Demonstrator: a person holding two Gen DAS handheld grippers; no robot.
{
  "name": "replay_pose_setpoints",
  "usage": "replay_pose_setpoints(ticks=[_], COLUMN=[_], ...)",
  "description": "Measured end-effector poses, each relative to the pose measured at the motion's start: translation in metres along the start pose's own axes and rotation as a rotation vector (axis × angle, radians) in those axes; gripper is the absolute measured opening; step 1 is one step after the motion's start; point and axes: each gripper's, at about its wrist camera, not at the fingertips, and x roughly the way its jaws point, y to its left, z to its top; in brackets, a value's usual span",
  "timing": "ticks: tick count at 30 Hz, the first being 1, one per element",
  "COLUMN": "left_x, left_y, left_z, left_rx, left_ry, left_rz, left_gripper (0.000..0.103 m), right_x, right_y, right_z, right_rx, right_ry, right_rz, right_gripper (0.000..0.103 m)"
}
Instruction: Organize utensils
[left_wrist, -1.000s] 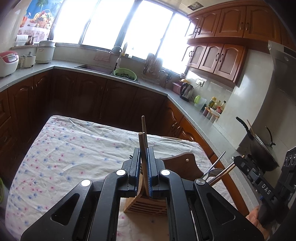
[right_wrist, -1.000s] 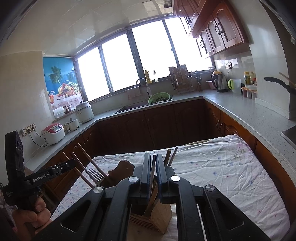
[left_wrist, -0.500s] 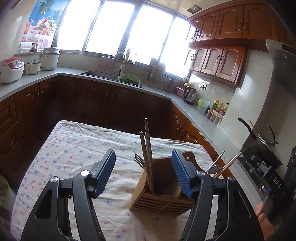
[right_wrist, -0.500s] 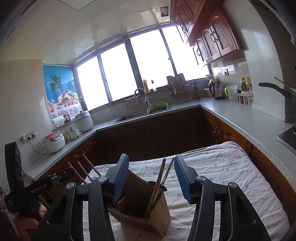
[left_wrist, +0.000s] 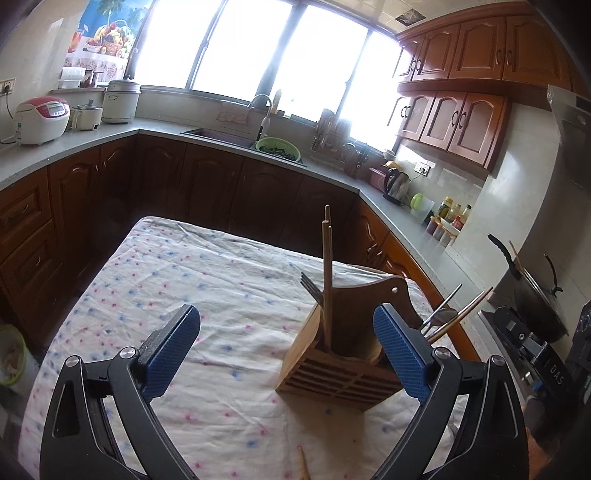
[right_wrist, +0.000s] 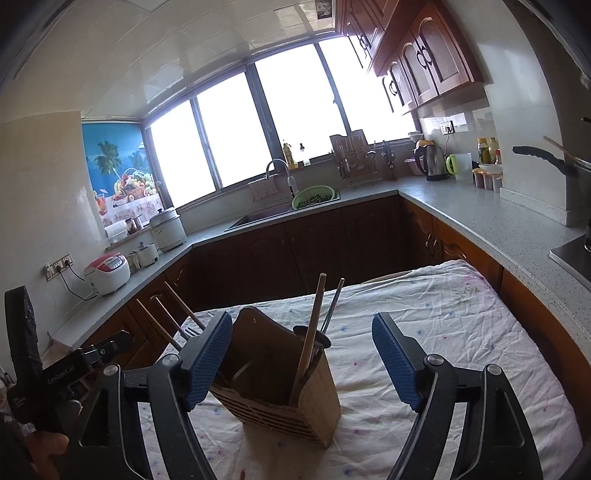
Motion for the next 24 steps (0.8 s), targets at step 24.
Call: replay_pose_setpoints(ticks=[24], left_x=[-0.132], left_y=[0.014], left_z=[-0.137], left_rx=[0.082], left_ry=[-0.064], left_rz=[0.111], left_gripper=[0.101], right_x=[-0.131], right_y=[0.007], right_z=[-0.123], right_rx=[-0.060], right_ry=[-0.043], right_rz=[0.044], right_gripper=[0.101])
